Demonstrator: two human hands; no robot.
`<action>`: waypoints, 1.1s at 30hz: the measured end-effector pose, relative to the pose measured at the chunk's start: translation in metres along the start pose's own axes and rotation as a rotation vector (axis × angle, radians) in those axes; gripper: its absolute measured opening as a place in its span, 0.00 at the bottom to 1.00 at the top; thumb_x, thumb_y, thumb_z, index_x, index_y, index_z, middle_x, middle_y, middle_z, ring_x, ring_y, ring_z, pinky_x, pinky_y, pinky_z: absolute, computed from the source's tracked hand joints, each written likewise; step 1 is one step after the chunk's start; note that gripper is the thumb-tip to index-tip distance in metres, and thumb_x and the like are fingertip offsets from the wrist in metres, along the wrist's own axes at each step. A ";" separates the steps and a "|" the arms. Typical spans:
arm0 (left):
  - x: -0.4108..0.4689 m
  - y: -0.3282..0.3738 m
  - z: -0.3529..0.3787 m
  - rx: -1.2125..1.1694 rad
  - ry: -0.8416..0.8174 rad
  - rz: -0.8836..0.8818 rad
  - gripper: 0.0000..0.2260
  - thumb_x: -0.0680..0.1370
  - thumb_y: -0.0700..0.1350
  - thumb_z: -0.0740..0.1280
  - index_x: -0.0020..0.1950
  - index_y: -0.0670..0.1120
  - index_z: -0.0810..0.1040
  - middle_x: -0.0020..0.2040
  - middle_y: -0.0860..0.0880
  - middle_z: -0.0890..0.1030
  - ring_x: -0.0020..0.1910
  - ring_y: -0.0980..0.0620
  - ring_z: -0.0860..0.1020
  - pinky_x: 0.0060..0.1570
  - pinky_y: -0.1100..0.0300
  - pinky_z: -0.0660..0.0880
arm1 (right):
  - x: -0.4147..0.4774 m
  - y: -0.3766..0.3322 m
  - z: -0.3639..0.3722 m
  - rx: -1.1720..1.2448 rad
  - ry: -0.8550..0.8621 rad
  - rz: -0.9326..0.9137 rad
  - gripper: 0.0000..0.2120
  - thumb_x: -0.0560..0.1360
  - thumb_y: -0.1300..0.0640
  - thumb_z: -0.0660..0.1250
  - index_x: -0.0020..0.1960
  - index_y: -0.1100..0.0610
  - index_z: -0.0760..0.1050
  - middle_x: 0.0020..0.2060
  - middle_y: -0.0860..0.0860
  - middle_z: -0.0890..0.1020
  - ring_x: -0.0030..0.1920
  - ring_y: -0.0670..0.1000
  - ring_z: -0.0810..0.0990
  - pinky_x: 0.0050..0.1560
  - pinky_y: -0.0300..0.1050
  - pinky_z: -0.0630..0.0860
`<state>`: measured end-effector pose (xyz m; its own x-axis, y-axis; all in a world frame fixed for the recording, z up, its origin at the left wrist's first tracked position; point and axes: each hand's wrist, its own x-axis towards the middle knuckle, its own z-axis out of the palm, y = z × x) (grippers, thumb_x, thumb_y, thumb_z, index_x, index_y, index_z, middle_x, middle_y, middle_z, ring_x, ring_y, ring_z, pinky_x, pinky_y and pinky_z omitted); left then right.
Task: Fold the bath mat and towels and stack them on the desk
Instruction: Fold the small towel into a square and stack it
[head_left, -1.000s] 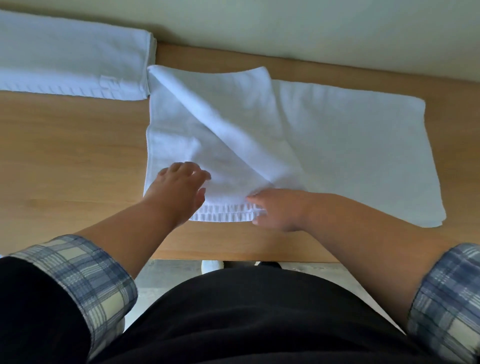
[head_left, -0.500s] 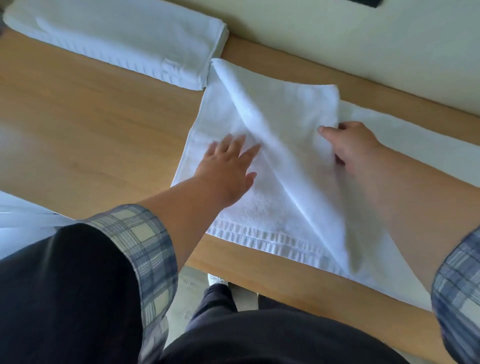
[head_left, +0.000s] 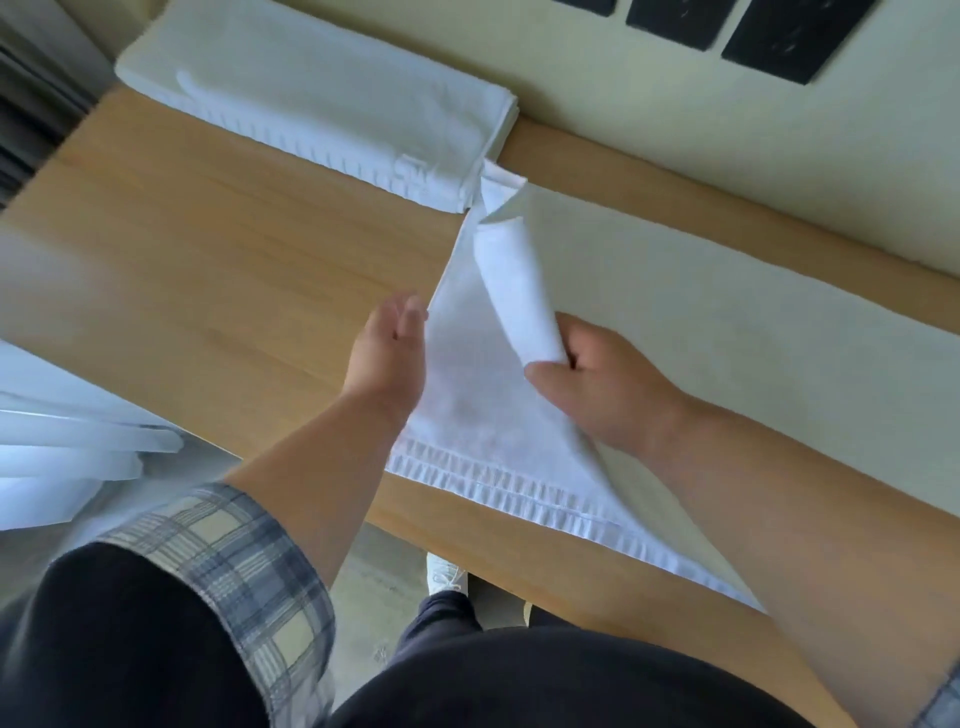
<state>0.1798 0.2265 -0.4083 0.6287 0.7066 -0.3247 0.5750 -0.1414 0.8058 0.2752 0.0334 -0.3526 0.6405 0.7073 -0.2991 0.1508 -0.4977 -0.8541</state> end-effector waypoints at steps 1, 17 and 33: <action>0.004 0.006 -0.009 -0.233 -0.058 -0.170 0.21 0.80 0.62 0.53 0.58 0.51 0.77 0.48 0.51 0.83 0.46 0.52 0.81 0.42 0.56 0.72 | -0.001 -0.005 0.014 -0.072 -0.066 -0.032 0.17 0.69 0.48 0.62 0.54 0.29 0.73 0.40 0.41 0.82 0.37 0.40 0.78 0.36 0.34 0.73; -0.006 -0.030 -0.039 0.288 -0.284 -0.190 0.19 0.73 0.45 0.65 0.62 0.54 0.67 0.43 0.51 0.78 0.35 0.51 0.81 0.26 0.62 0.70 | 0.023 0.046 0.033 -0.798 0.073 0.085 0.26 0.80 0.46 0.62 0.77 0.45 0.64 0.78 0.53 0.61 0.77 0.57 0.57 0.76 0.56 0.54; 0.011 -0.037 -0.058 -0.644 -0.740 -0.704 0.36 0.79 0.70 0.48 0.67 0.42 0.76 0.62 0.39 0.80 0.61 0.41 0.79 0.64 0.46 0.73 | -0.020 -0.002 0.091 -0.582 0.081 -0.376 0.18 0.75 0.64 0.62 0.63 0.61 0.80 0.50 0.57 0.80 0.43 0.59 0.81 0.45 0.53 0.79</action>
<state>0.1353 0.2797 -0.4134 0.5513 -0.1079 -0.8273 0.6784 0.6352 0.3692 0.1936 0.0663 -0.3836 0.5163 0.8561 0.0246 0.7382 -0.4303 -0.5196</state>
